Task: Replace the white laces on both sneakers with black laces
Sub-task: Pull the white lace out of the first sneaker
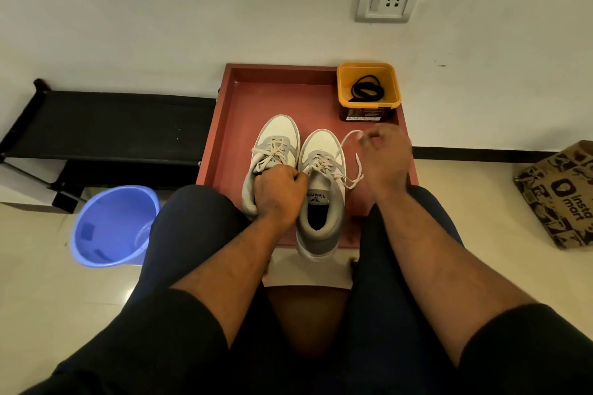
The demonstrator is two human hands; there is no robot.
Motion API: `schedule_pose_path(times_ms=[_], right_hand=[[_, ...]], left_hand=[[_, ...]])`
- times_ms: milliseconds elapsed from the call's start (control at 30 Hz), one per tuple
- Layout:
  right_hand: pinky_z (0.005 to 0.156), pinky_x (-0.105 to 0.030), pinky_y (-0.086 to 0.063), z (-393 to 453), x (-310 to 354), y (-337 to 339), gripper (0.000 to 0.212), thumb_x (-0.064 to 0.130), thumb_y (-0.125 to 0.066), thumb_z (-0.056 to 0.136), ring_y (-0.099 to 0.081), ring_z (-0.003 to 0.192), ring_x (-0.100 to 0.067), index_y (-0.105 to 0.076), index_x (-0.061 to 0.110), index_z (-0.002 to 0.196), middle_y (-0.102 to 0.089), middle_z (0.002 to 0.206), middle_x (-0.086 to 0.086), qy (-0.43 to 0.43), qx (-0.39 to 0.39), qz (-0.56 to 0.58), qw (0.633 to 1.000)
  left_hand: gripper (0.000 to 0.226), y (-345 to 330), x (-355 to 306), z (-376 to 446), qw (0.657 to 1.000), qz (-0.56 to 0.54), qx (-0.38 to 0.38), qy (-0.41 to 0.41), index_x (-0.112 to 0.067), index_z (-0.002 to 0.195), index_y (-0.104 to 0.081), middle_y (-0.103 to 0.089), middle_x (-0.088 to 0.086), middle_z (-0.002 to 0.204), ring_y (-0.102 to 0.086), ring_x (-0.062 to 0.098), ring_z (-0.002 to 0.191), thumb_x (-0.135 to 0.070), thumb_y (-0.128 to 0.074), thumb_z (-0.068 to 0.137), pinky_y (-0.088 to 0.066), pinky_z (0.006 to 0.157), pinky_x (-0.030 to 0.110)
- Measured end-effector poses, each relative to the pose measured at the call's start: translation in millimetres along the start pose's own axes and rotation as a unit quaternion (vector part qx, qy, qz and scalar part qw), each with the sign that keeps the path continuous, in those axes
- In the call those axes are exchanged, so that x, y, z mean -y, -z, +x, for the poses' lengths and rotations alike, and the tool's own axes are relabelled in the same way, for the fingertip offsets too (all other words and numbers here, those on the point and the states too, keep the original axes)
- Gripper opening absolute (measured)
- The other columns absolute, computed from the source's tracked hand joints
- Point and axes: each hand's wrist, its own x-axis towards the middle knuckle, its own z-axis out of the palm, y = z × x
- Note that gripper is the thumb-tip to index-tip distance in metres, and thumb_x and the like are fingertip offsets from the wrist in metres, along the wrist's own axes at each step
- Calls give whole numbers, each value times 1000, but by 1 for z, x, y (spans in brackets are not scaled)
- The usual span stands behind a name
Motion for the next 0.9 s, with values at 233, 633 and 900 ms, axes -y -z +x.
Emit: schedule_pose_path(times_ms=[233, 633, 900], right_hand=[[98, -38, -45, -13, 0, 5, 55, 29, -74, 83, -49, 120, -23, -53, 19, 132, -51, 132, -7, 24, 107, -76, 991], [80, -29, -51, -26, 2, -4, 28, 19, -65, 87, -64, 94, -21, -68, 11, 113, -69, 108, -7, 64, 336, -172, 924], [83, -31, -55, -23, 0, -1, 26, 17, -68, 84, -66, 91, -20, -72, 10, 108, -72, 102, -7, 64, 331, -144, 930]], left_hand=[[36, 5, -7, 0, 992, 72, 31, -94, -19, 126, -61, -60, 3, 126, -60, 25, 109, -36, -54, 95, -49, 86, 35], [21, -9, -3, 14, 979, 66, 69, -178, -6, 100, -68, -42, 3, 141, -59, 24, 104, -22, -56, 95, -51, 81, 35], [34, -8, -4, 7, 979, 48, 80, -180, -23, 127, -58, -19, -2, 156, -56, 18, 113, -27, -59, 92, -54, 75, 35]])
